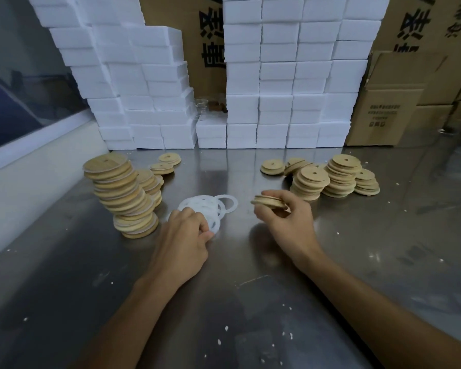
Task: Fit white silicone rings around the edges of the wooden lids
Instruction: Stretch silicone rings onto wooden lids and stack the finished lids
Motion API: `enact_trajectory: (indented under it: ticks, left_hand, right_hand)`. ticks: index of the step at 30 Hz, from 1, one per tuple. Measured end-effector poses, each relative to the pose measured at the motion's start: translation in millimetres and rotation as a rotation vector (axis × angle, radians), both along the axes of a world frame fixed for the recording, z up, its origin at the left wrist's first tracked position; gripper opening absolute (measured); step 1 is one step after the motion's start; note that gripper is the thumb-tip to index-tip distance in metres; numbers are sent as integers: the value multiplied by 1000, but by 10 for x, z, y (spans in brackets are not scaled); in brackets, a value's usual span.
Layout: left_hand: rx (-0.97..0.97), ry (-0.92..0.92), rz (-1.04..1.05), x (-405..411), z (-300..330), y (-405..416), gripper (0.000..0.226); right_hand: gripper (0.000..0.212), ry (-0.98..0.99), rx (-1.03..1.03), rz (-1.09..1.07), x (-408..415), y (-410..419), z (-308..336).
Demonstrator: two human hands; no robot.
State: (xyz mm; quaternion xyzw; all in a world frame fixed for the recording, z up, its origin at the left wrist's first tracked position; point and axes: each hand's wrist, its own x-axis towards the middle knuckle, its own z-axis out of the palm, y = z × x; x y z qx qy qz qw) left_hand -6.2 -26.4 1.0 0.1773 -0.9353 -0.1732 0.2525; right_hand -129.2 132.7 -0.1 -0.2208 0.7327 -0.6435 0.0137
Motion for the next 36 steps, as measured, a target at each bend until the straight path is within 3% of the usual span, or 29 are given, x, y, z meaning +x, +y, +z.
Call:
enact_trajectory:
  ticks: [4,9,17,21,25,28,32,36]
  left_hand:
    - [77,140,-6,1,18,35,15]
    - [400,297,-61,-34,22,106,18]
    - [516,357,-128,-22,106,155,27]
    - [711,431,-143,-37,151,198,22]
    - [910,408,-148,-36,128,247,8]
    - [964,357,-130,-44,108,258,9]
    - [1140,332,-156,-48,102,300,12]
    - [1178,343,-150,-52,101,353,11]
  right_hand:
    - [6,-32,-56,5,-25,14,0]
    - [22,170,155,-12,4,26,-59]
    - [22,178,36,6,-5,16,-69]
    - [10,160,-60,177,78,33,-2]
    - [26,218,42,317,179,9,-42]
    - [8,339,13,347,257,-37,-84]
    - [12,377,-3,334,288,-51,-89]
    - [7,358,-27,276,272,-50,-104]
